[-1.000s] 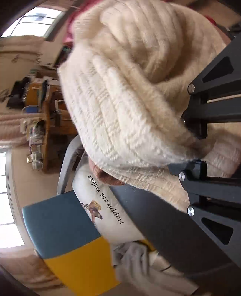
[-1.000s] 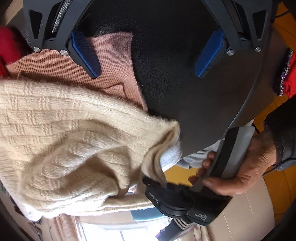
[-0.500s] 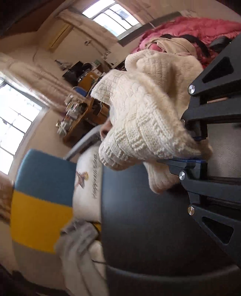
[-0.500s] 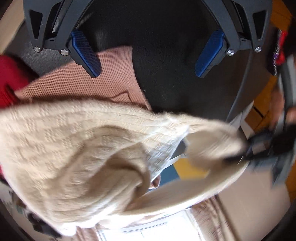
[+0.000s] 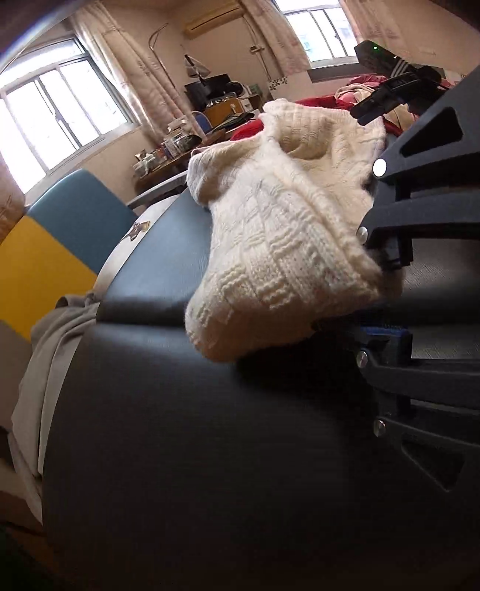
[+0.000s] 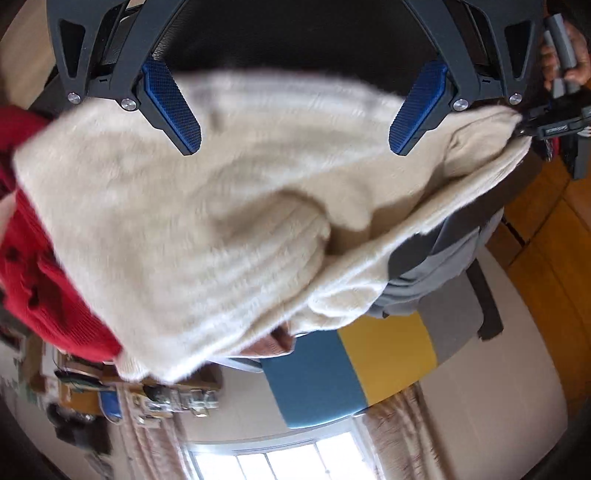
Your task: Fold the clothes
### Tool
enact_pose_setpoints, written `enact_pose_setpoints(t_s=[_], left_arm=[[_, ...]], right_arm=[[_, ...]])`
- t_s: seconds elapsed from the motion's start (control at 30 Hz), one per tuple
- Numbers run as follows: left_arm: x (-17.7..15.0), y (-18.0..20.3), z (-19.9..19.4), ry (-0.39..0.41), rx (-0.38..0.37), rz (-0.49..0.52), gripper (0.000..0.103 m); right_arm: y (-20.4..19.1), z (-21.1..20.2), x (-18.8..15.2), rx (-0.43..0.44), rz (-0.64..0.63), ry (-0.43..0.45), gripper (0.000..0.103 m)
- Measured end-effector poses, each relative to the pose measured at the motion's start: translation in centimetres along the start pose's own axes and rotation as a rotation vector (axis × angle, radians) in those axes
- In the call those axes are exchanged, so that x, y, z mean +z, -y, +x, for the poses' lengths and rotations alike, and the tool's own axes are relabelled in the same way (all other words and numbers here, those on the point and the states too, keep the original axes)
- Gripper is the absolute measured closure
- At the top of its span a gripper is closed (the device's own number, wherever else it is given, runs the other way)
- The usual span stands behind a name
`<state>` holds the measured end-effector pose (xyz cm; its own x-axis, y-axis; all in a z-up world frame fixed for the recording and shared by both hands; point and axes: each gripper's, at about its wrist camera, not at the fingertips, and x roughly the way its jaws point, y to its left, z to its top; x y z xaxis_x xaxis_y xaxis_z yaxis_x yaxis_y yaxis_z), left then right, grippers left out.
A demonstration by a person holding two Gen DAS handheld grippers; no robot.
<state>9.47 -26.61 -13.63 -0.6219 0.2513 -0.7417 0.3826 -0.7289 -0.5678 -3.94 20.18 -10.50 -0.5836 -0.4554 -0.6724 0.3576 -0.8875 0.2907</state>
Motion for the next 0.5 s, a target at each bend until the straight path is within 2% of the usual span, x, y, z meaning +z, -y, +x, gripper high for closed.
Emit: enact_pose_setpoints(t_s=[0.1, 0.2, 0.23, 0.33, 0.43, 0.5], left_arm=[[-0.4, -0.2, -1.6, 0.034, 0.012, 0.005, 0.080], [-0.2, -0.4, -3.2, 0.082, 0.015, 0.004, 0.080], [0.2, -0.9, -3.9, 0.101, 0.029, -0.008, 0.080], [1.5, -2.9, -6.0, 0.166, 0.100, -0.055, 0.080], [3.4, -4.8, -8.3, 0.239, 0.202, -0.100, 0.080], [4.4, -5.9, -10.1, 0.293, 0.281, -0.129, 0.079]], right_arm=[[-2.0, 1.5, -0.5, 0.048, -0.100, -0.095, 0.000], [-4.3, 4.0, -2.7, 0.089, -0.211, -0.217, 0.000], [-5.1, 4.8, -3.4, 0.124, -0.233, -0.262, 0.000], [-8.9, 6.1, -5.1, 0.181, -0.329, -0.322, 0.000], [-12.1, 6.2, -5.8, 0.401, -0.307, -0.402, 0.000], [-13.6, 6.4, -6.3, 0.513, -0.284, -0.446, 0.000]])
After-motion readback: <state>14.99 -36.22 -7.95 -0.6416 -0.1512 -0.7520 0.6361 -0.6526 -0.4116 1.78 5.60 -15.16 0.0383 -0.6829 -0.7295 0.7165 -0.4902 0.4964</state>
